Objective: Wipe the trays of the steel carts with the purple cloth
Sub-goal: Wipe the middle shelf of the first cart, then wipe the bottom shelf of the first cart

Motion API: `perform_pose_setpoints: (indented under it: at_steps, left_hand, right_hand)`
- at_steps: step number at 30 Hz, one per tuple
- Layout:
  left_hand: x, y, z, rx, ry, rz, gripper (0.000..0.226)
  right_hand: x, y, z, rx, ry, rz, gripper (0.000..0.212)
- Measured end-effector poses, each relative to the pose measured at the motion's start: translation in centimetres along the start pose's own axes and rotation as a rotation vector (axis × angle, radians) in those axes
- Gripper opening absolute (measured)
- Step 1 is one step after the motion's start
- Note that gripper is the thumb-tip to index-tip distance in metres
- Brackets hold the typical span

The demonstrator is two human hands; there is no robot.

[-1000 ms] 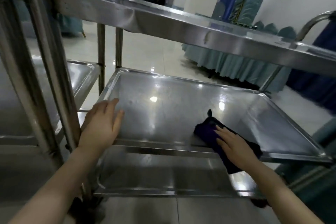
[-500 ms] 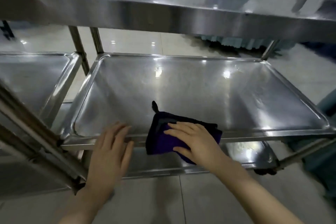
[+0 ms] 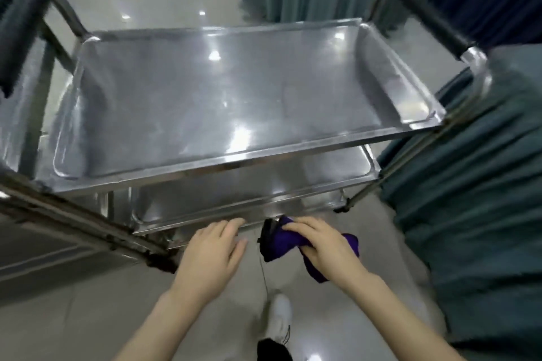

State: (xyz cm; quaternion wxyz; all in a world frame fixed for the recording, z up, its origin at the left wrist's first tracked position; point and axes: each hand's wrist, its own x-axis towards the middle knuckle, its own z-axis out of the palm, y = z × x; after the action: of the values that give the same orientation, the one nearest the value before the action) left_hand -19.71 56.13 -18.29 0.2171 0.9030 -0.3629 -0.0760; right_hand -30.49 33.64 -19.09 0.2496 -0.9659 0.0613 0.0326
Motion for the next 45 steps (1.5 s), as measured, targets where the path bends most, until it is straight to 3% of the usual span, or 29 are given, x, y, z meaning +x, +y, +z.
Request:
perform_pose_setpoints:
  at_steps: [6,10,15,20,26,30,34,38,41,45]
  left_hand:
    - [3.0,13.7,-9.0,-0.445,-0.128,-0.097,0.036]
    - [5.7,22.4,-11.6,-0.803,-0.212,-0.056,0.040]
    - [10.1,31.5,-12.0,-0.925,-0.184,0.066,0.039]
    - [15.2,39.4,-11.5,-0.848,-0.183,0.189,0.044]
    - [22.2,46.1,-11.4,-0.581,-0.295,0.370,0.051]
    - [28.2,48.3,-11.2,-0.458,-0.266,0.395,0.052]
    - [35.3,49.3,-10.4,-0.465,-0.318,0.425,0.054]
    - [42.0,50.1,-9.9,-0.619,-0.302,0.414,0.056]
    - [46.8,51.0,-10.0,-0.703,-0.202,0.394,0.056]
    - [52.7,51.4,-8.9,-0.872,-0.057,0.289,0.053]
  right_hand:
    - [-8.3,-3.8,-15.1,0.064,0.183,0.087,0.048]
    - [-11.4,-3.3,-22.3,0.073,0.309,0.138,0.048]
    - [-13.3,0.8,-29.4,0.101,0.358,0.190,0.051]
    - [-15.6,7.3,-35.7,0.144,0.310,0.223,0.069]
    - [-14.3,14.9,-44.2,0.137,0.282,0.184,0.068]
    - [-9.7,19.1,-48.1,0.121,0.073,0.138,0.085]
    - [-4.2,23.2,-51.0,0.235,0.047,0.175,0.055]
    - [1.0,26.6,-54.4,0.187,0.052,0.171,0.034]
    - [4.8,28.8,-57.4,0.124,0.038,0.187,0.036]
    - [9.3,32.6,-60.0,0.272,0.126,0.181,0.036]
